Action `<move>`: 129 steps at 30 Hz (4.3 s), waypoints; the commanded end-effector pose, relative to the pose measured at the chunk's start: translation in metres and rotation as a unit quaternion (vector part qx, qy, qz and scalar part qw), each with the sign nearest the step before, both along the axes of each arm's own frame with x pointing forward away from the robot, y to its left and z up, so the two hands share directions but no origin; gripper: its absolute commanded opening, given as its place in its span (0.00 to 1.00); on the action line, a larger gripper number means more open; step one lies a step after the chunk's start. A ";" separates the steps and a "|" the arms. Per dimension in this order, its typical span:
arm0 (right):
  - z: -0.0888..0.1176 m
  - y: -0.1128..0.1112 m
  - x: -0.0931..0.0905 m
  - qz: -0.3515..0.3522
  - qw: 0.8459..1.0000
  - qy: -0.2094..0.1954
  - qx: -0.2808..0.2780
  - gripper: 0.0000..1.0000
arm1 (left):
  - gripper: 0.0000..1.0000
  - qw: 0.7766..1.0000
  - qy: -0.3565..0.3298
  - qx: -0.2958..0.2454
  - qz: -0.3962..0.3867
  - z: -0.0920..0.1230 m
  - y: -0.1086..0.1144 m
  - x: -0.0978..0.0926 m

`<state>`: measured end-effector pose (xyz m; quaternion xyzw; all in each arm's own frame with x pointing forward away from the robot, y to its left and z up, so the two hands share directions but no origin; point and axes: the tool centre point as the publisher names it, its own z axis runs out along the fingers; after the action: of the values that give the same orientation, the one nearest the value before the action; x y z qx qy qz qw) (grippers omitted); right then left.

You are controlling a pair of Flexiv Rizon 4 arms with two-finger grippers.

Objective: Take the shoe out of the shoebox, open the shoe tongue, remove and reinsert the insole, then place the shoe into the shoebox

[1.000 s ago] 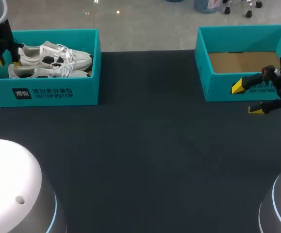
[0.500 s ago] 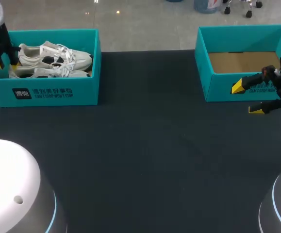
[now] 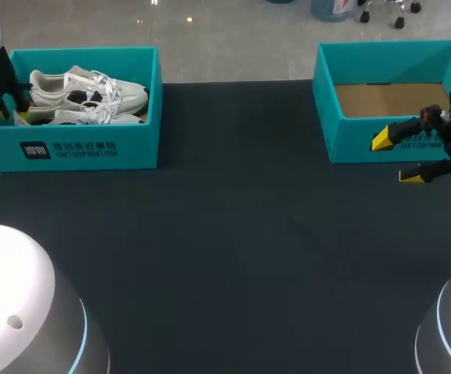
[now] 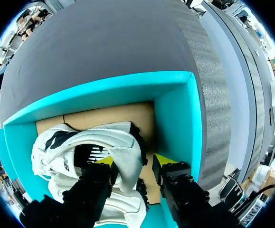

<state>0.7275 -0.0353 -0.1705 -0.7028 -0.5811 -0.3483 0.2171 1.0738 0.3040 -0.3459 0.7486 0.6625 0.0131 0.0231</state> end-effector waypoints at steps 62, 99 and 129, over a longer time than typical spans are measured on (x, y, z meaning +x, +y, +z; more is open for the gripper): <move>0.000 0.000 0.000 -0.001 1.000 0.001 -0.001 1.00 | 0.00 0.998 -0.015 0.052 0.030 0.140 0.009 -0.016; 0.000 0.000 0.000 -0.001 1.000 0.001 -0.001 1.00 | 0.00 0.996 -0.030 0.069 0.052 0.173 0.013 -0.014; 0.000 0.000 0.000 -0.001 1.000 0.001 -0.001 1.00 | 0.00 0.992 0.022 0.058 0.106 0.201 -0.097 -0.134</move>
<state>0.7275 -0.0353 -0.1705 -0.7028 -0.5810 -0.3483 0.2171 0.9536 0.2139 -0.1491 0.6748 0.7364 0.0248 -0.0414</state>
